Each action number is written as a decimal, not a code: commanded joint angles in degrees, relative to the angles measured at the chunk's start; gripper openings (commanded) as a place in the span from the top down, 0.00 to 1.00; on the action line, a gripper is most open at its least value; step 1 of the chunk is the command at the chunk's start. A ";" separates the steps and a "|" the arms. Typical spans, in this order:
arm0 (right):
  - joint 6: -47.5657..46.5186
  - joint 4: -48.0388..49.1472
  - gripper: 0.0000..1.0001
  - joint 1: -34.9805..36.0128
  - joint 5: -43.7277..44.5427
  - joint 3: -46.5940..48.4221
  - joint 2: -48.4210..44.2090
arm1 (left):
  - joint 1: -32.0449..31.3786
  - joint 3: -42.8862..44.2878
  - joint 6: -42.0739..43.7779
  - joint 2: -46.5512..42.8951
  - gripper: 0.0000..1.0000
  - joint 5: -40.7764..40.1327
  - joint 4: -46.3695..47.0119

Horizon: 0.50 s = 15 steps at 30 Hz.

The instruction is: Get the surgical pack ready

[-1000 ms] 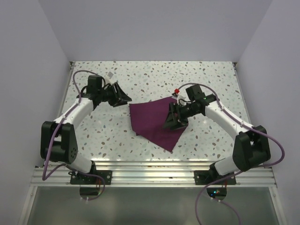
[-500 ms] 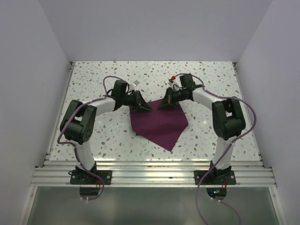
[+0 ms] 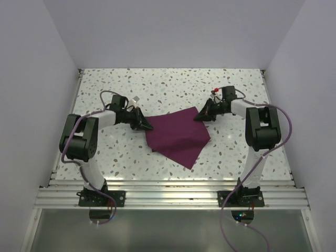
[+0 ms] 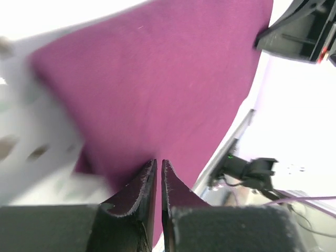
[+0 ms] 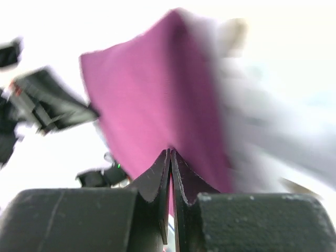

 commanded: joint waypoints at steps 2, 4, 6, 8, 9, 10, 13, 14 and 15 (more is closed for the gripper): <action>-5.29 -9.88 0.94 -3.93 7.85 1.93 -0.52 | 1.61 1.06 13.20 -6.50 0.88 -7.21 -14.49; -6.79 -15.41 0.94 -4.46 14.15 2.72 -1.66 | 1.69 0.62 14.87 -9.56 0.86 -12.13 -18.19; -7.85 -16.06 0.94 -4.20 15.68 1.76 -4.29 | 1.61 0.10 15.32 -11.59 0.85 -17.39 -21.08; -7.68 -16.58 0.94 -3.67 16.83 -0.08 -5.62 | 1.52 -0.61 15.41 -14.58 0.81 -20.13 -22.24; -7.59 -16.50 0.94 -2.54 16.57 -0.61 -6.40 | 1.61 -1.31 15.41 -16.33 0.80 -22.93 -23.55; -7.68 -16.41 0.94 -1.74 16.39 -1.57 -6.59 | 1.52 -1.84 15.32 -17.30 0.80 -24.35 -24.08; -7.33 -15.18 0.93 2.56 16.91 -3.68 -6.68 | 1.43 -4.03 14.45 -21.87 0.78 -27.79 -24.79; -6.72 -14.65 0.93 4.49 17.09 -4.30 -6.59 | 1.43 -4.65 14.18 -23.28 0.77 -28.14 -24.79; -6.01 -13.17 0.92 5.46 17.27 -4.92 -6.41 | 1.43 -5.61 13.74 -25.90 0.76 -28.67 -24.88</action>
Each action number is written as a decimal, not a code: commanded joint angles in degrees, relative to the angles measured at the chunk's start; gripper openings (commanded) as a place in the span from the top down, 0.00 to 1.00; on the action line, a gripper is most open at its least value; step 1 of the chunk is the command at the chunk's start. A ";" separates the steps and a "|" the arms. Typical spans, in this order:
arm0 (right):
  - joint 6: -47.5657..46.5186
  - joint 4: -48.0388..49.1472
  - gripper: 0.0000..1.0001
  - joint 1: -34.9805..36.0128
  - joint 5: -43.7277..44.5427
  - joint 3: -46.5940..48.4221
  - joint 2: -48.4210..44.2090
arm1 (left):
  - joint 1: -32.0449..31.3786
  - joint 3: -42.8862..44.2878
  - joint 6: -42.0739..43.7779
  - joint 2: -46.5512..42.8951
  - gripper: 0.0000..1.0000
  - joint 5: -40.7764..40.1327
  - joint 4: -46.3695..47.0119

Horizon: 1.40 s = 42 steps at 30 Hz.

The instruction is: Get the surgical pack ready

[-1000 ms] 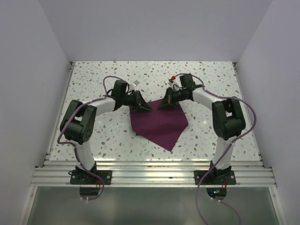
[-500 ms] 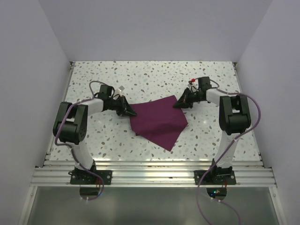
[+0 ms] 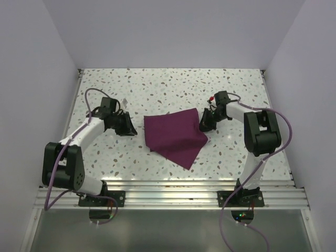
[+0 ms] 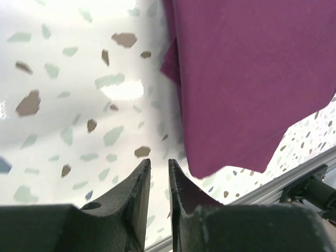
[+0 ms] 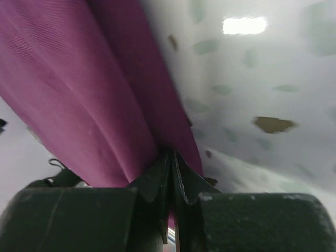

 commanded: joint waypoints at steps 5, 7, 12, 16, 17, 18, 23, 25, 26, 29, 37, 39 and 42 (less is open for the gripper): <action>4.55 4.59 0.92 8.00 0.39 -2.09 0.41 | -1.11 -3.99 -0.34 -13.12 0.74 -7.50 -5.10; 4.20 1.97 0.91 8.62 0.65 2.89 3.74 | -2.68 -5.22 -2.09 -16.63 0.73 -9.51 -6.42; 4.72 -1.73 0.91 9.41 0.83 18.11 12.27 | -9.09 -5.75 -5.69 -20.07 0.69 -16.02 -9.50; 8.49 -4.37 0.91 11.69 -1.10 37.43 21.93 | -10.95 -4.17 -7.02 -21.57 0.66 -20.24 -13.10; 9.29 -4.72 0.91 12.13 -1.54 40.95 25.87 | -11.13 -3.38 -7.02 -21.66 0.64 -21.55 -13.28; 10.08 -5.85 0.90 12.40 -1.80 48.03 27.74 | -11.56 -2.94 -6.76 -21.57 0.63 -22.18 -13.55; 12.02 -12.88 0.70 11.26 3.28 61.46 31.89 | -13.93 3.29 -4.48 -16.50 0.59 -24.72 -13.72; 11.41 -14.21 0.63 9.34 5.39 59.46 29.61 | -17.44 7.14 -4.30 -14.03 0.58 -27.88 -14.16; 11.15 -14.39 0.55 8.46 7.40 57.44 28.12 | -20.50 8.39 -4.21 -11.58 0.57 -30.77 -14.16; 8.69 -14.13 0.43 4.59 9.17 46.90 19.87 | -25.69 13.22 -4.12 -5.09 0.53 -36.13 -15.39; -0.98 -11.32 0.32 -3.06 9.70 16.05 -4.81 | -38.46 23.85 1.32 12.69 0.51 -47.75 -19.79; -1.51 -9.83 0.30 -3.24 9.10 7.99 -9.14 | -40.65 25.09 3.43 15.60 0.49 -48.90 -19.35; -0.20 -5.96 0.28 -3.24 5.85 -2.47 -16.26 | -41.28 26.59 5.10 17.71 0.48 -48.55 -18.56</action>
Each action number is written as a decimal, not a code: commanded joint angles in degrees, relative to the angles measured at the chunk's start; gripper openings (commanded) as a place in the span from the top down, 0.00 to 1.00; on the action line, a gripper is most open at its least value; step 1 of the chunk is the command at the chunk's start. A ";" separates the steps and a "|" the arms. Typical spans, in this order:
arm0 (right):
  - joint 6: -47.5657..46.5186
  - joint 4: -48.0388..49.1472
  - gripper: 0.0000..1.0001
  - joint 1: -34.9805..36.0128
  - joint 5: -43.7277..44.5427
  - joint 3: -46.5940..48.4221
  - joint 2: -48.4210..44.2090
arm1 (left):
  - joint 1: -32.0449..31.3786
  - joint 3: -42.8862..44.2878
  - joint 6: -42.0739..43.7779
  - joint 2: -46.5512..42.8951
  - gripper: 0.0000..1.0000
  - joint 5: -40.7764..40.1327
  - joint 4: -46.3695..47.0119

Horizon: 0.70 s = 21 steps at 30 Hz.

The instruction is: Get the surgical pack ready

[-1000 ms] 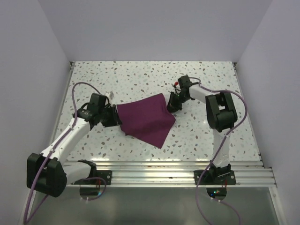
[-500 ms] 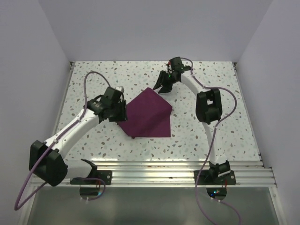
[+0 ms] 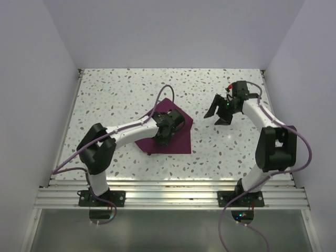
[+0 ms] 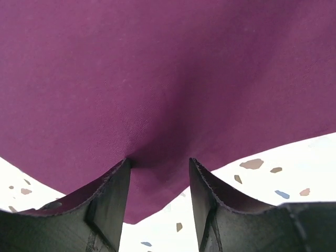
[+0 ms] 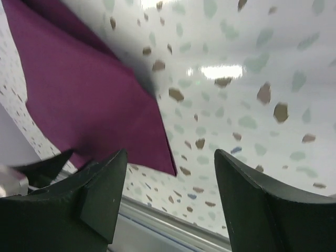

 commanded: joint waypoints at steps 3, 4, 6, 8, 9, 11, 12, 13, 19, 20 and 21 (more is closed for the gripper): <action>-0.30 6.82 0.28 1.63 -3.87 -15.92 -10.72 | -1.02 3.78 5.24 1.78 0.48 -4.59 -0.74; 0.57 7.52 0.28 1.63 -4.83 -17.44 -11.61 | -1.28 3.52 5.51 2.05 0.48 -5.21 -0.74; 1.45 9.37 0.27 1.81 -5.54 -21.04 -13.72 | -1.46 3.51 4.98 3.54 0.47 -8.01 -1.62; 1.55 9.99 0.27 1.72 -5.80 -22.37 -14.42 | -1.46 3.16 4.02 4.60 0.47 -11.25 -2.94; 1.37 9.99 0.27 1.81 -5.72 -22.90 -14.60 | -1.46 2.90 3.84 4.69 0.48 -11.88 -3.12; 1.11 9.82 0.28 1.72 -5.45 -22.90 -14.43 | -1.55 1.93 3.84 4.43 0.48 -11.98 -2.68; 1.11 9.81 0.27 1.72 -5.45 -22.82 -14.25 | -1.46 1.58 3.84 4.34 0.49 -11.72 -2.42; 1.02 9.90 0.28 1.81 -5.63 -22.64 -14.08 | -1.46 1.14 3.84 4.25 0.50 -11.45 -2.15; 1.72 10.43 0.28 4.08 -5.72 -21.15 -12.15 | -1.46 0.52 3.22 2.76 0.65 -11.27 -1.10; 1.72 10.60 0.27 4.61 -5.63 -20.71 -11.88 | -1.37 0.61 3.14 2.67 0.72 -11.28 -0.92; 2.25 10.78 0.27 5.32 -5.37 -20.53 -11.62 | -1.37 0.79 3.14 2.58 0.76 -11.28 -0.92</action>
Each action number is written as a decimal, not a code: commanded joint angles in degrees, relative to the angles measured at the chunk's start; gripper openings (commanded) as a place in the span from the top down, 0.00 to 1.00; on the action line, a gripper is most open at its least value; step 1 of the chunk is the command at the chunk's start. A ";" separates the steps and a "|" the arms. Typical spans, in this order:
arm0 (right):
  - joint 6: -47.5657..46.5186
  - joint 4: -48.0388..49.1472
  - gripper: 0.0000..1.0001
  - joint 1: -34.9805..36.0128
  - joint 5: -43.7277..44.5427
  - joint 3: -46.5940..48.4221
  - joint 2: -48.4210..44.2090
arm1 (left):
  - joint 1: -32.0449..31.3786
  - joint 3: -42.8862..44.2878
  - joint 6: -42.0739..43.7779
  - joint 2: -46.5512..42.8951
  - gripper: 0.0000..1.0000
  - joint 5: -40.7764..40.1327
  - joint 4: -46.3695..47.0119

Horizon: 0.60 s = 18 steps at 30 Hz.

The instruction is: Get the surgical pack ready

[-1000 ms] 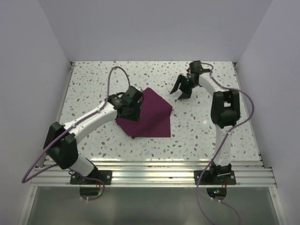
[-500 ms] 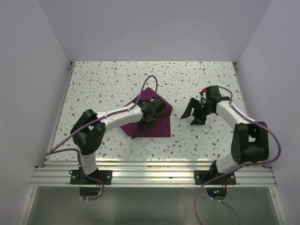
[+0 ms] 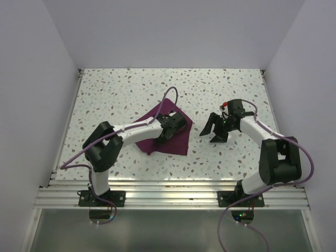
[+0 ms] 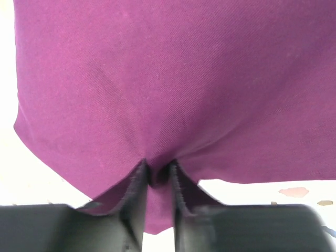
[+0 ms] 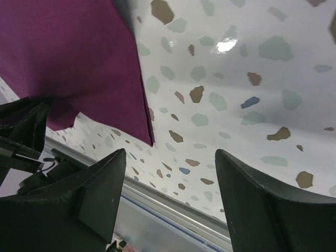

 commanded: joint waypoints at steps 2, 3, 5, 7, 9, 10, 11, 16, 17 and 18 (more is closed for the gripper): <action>1.68 3.04 0.27 4.10 -0.60 2.48 1.28 | 0.05 0.83 0.16 -2.05 0.85 -1.66 -0.42; 2.47 3.40 0.27 4.89 -0.51 2.48 1.63 | 0.05 1.71 0.25 -1.97 0.86 -1.57 -0.85; 3.96 4.89 0.27 7.87 -0.60 2.40 2.68 | 0.05 3.46 0.52 -1.79 0.89 -1.48 -2.08; 4.93 6.55 0.27 8.94 -1.04 2.13 3.83 | 0.05 4.26 0.78 -2.14 0.92 -1.48 -2.53; 6.25 7.53 0.27 10.00 -1.74 2.13 4.62 | 0.05 5.23 1.04 -2.06 0.98 -1.83 -3.23; 6.60 8.49 0.27 10.17 -2.00 2.22 5.06 | 0.05 5.75 1.13 -1.97 1.00 -1.83 -3.58; 7.13 8.93 0.27 10.61 -2.44 2.48 6.02 | 0.05 6.98 1.04 -1.97 1.00 -1.75 -4.37; 7.66 9.55 0.28 11.49 -3.41 5.12 8.75 | 0.05 9.80 0.87 -2.05 0.99 0.19 -5.78; 7.92 9.81 0.28 11.75 -3.59 5.38 9.45 | 0.05 9.89 0.95 -2.05 0.96 0.19 -5.78; 8.10 10.08 0.27 11.76 -3.76 5.65 9.72 | 0.05 9.63 1.30 -1.79 0.90 -0.07 -5.52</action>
